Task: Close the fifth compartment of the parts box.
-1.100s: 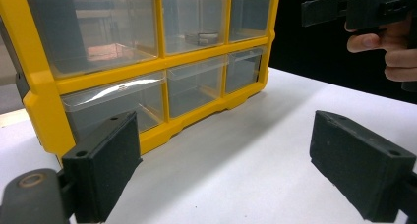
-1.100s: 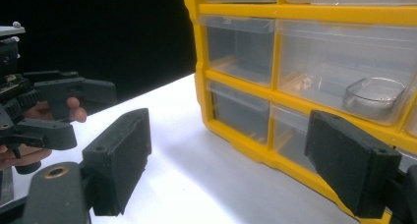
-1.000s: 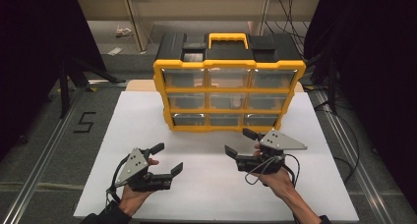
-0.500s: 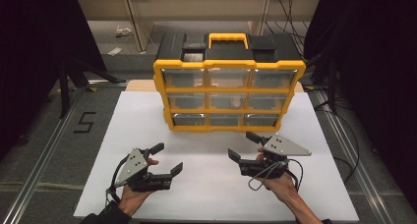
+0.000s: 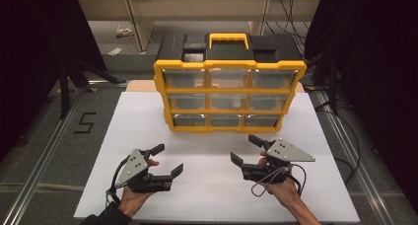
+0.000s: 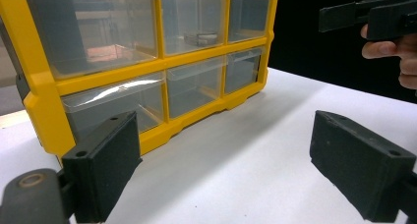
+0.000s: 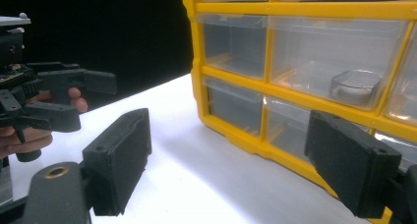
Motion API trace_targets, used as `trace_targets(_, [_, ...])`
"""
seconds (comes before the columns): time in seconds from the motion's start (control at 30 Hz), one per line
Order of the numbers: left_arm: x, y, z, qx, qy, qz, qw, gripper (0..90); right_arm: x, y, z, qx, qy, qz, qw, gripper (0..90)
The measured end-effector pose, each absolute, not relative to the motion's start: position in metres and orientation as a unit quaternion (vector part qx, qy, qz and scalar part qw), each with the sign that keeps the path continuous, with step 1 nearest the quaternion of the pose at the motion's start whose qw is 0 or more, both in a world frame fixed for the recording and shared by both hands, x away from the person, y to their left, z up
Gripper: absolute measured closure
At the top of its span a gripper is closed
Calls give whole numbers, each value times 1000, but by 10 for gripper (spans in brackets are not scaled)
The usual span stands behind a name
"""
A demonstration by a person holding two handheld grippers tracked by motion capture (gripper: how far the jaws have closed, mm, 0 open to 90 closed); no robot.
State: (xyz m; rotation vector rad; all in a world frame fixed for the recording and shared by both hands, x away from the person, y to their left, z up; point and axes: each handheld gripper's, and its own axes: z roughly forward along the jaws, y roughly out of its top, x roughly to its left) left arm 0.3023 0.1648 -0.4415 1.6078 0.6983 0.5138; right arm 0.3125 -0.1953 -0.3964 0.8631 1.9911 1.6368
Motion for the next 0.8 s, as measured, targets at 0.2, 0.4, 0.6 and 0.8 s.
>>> trace_targets(0.2, [302,165,-441,696,303,223,611,115,310,-200,-398,315,711,592,214,187])
trace_targets(0.4, [302,165,-441,697,302,223,611,114,307,-204,-400,320,710,590,214,184])
trace_targets(0.6, [302,166,-441,697,303,224,610,114,303,-208,-403,322,713,584,216,183])
trace_targets(0.8, [302,166,-441,698,302,223,610,114,300,-212,-405,323,715,581,216,183])
